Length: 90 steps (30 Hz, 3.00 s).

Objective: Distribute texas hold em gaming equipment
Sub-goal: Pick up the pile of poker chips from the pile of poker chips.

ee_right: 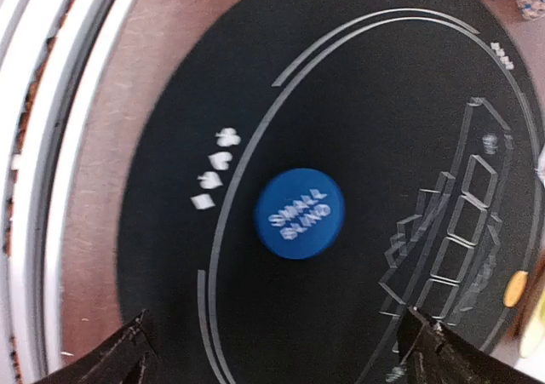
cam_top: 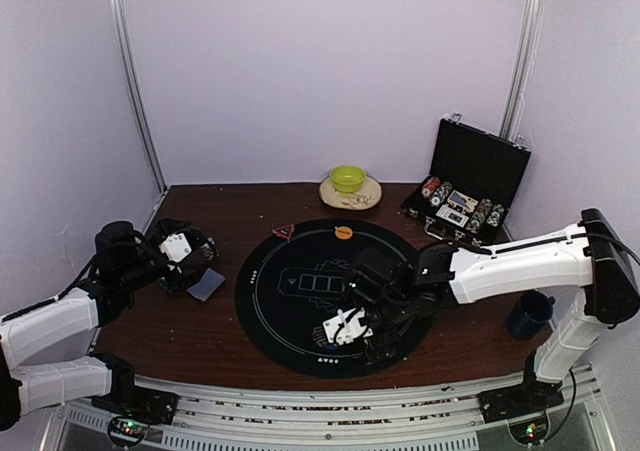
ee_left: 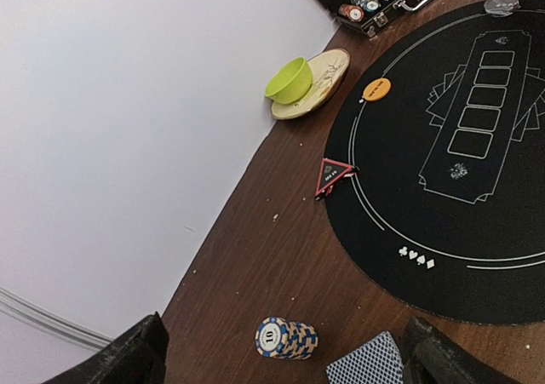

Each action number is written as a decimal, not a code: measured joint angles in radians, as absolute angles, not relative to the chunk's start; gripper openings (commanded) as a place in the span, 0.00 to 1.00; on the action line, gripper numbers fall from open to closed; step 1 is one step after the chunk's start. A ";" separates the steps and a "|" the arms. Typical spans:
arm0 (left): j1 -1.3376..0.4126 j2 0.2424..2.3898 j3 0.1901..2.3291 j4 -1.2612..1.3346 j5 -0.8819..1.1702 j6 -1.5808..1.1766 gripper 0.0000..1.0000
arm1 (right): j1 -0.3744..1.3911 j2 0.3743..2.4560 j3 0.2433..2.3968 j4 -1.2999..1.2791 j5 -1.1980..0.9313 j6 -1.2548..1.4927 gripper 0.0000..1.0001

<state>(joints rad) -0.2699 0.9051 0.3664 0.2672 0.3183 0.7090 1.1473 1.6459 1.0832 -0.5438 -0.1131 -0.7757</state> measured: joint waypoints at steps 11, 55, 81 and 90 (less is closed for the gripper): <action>-0.270 0.905 0.366 0.268 0.305 0.704 0.98 | 1.013 1.607 1.024 -0.237 0.168 -0.646 1.00; -0.270 1.470 0.957 -0.320 0.126 0.535 0.98 | 0.714 1.800 1.279 -0.076 0.416 -0.403 1.00; -0.266 1.563 1.121 -0.500 0.085 0.435 0.91 | 0.783 1.795 1.188 0.045 0.530 -0.500 1.00; -0.204 1.700 1.252 -0.567 0.144 0.433 0.89 | 0.803 1.779 1.152 0.089 0.559 -0.543 1.00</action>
<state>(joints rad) -0.2039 1.6997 1.2518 -0.5671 0.1436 0.4332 0.8032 1.7794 1.1519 0.0891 0.5594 -0.5430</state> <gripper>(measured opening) 0.894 0.999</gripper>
